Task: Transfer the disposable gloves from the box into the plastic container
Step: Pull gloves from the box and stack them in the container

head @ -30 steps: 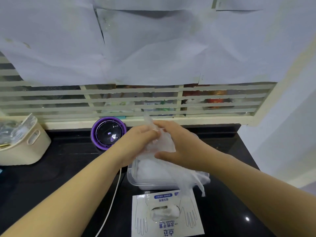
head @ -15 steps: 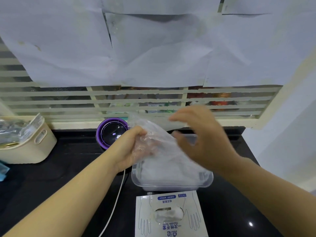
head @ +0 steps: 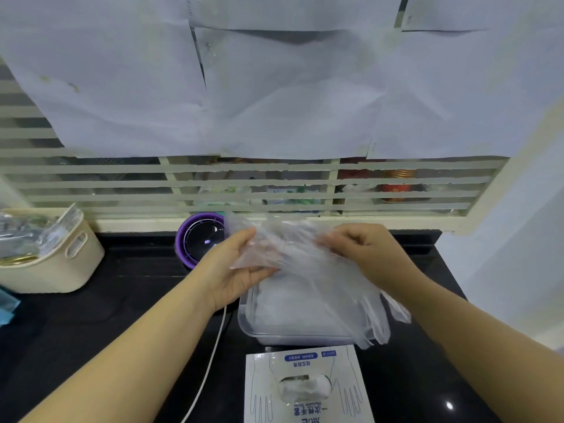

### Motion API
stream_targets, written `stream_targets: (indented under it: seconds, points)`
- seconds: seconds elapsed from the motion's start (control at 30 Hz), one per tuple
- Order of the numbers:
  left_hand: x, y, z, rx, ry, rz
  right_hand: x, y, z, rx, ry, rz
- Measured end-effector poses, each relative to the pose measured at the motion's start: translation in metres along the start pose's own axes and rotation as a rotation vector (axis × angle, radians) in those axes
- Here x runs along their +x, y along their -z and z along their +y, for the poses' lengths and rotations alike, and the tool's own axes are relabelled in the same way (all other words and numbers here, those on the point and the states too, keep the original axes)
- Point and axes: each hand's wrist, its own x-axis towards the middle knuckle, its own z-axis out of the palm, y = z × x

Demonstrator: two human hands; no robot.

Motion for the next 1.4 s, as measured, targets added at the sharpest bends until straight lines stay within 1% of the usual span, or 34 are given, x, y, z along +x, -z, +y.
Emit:
stream_targets:
  seconds: [0.07, 0.13, 0.2, 0.23, 0.3, 0.33, 0.37, 0.4, 0.43, 0.5, 0.53, 0.57, 0.6, 0.67, 0.73, 0.8, 0.87, 0.9, 0.93, 0.97, 1.0, 1.03, 1.07, 1.1, 1.17, 1.2, 1.27, 1.4]
  points:
    - [0.003, 0.008, 0.004, -0.015, -0.091, 0.059, 0.002, 0.009, 0.006, 0.141, -0.131, 0.009]
    - [0.006, 0.013, 0.011, -0.047, -0.23, 0.132, 0.004, 0.019, 0.013, 0.238, -0.229, 0.031]
    - [0.007, 0.017, 0.019, -0.037, -0.364, 0.243, 0.008, 0.032, 0.019, 0.339, -0.315, 0.049]
    - [0.006, 0.019, 0.024, 0.025, -0.436, 0.315, 0.011, 0.038, 0.022, 0.357, -0.345, 0.052]
    - [0.003, 0.023, 0.035, 0.28, -0.609, 0.427, 0.017, 0.051, 0.026, 0.261, -0.355, 0.036]
    - [0.001, 0.026, 0.04, 0.423, -0.699, 0.444, 0.02, 0.057, 0.027, 0.179, -0.336, 0.025]
    - [-0.002, 0.027, 0.045, 0.561, -0.768, 0.424, 0.023, 0.063, 0.023, 0.104, -0.313, 0.008]
    - [-0.004, 0.027, 0.05, 0.713, -0.804, 0.37, 0.026, 0.067, 0.018, 0.041, -0.288, -0.021]
    - [-0.008, 0.023, 0.054, 0.897, -0.792, 0.282, 0.03, 0.07, 0.011, -0.015, -0.262, -0.071]
    - [-0.016, 0.012, 0.058, 1.279, -0.647, 0.032, 0.038, 0.074, -0.005, -0.129, -0.203, -0.256]
    - [-0.018, 0.005, 0.058, 1.381, -0.56, -0.114, 0.043, 0.073, -0.012, -0.166, -0.18, -0.368]
    - [-0.02, -0.003, 0.058, 1.407, -0.464, -0.241, 0.049, 0.071, -0.017, -0.178, -0.169, -0.478]
    - [-0.022, -0.011, 0.058, 1.394, -0.381, -0.333, 0.054, 0.068, -0.022, -0.185, -0.167, -0.578]
    - [-0.022, -0.022, 0.056, 1.379, -0.287, -0.45, 0.064, 0.059, -0.029, -0.197, -0.171, -0.726]
    - [-0.018, -0.029, 0.052, 1.31, -0.228, -0.531, 0.072, 0.05, -0.034, -0.226, -0.162, -0.795]
    - [-0.013, -0.03, 0.046, 1.175, -0.179, -0.526, 0.078, 0.042, -0.033, -0.309, -0.157, -0.788]
    - [-0.005, -0.02, 0.039, 1.076, -0.127, -0.462, 0.083, 0.033, -0.027, -0.463, -0.141, -0.682]
    - [0.001, -0.012, 0.035, 1.044, -0.092, -0.441, 0.083, 0.028, -0.022, -0.531, -0.103, -0.576]
    - [0.008, -0.003, 0.03, 1.025, -0.046, -0.413, 0.084, 0.022, -0.013, -0.574, -0.047, -0.428]
    - [0.014, 0.004, 0.025, 1.013, 0.003, -0.378, 0.081, 0.016, -0.006, -0.588, 0.047, -0.225]
    - [0.019, 0.011, 0.02, 1.007, 0.048, -0.346, 0.076, 0.012, -0.002, -0.574, 0.186, -0.03]
    - [0.024, 0.016, 0.015, 1.019, 0.091, -0.318, 0.07, 0.008, 0.001, -0.56, 0.328, 0.079]
    - [0.028, 0.018, 0.012, 1.046, 0.125, -0.29, 0.064, 0.003, 0.004, -0.565, 0.412, 0.067]
    - [0.034, 0.022, 0.006, 1.082, 0.164, -0.268, 0.058, -0.004, 0.011, -0.584, 0.418, -0.041]
    - [0.041, 0.02, -0.003, 1.174, 0.218, -0.234, 0.046, -0.022, 0.028, -0.69, 0.272, -0.304]
    - [0.045, 0.019, -0.007, 1.23, 0.224, -0.217, 0.042, -0.032, 0.038, -0.742, 0.188, -0.382]
    - [0.052, 0.016, -0.011, 1.303, 0.231, -0.177, 0.036, -0.048, 0.058, -0.787, 0.079, -0.467]
    - [0.065, 0.011, -0.019, 1.398, 0.27, -0.123, 0.035, -0.072, 0.084, -0.776, -0.054, -0.562]
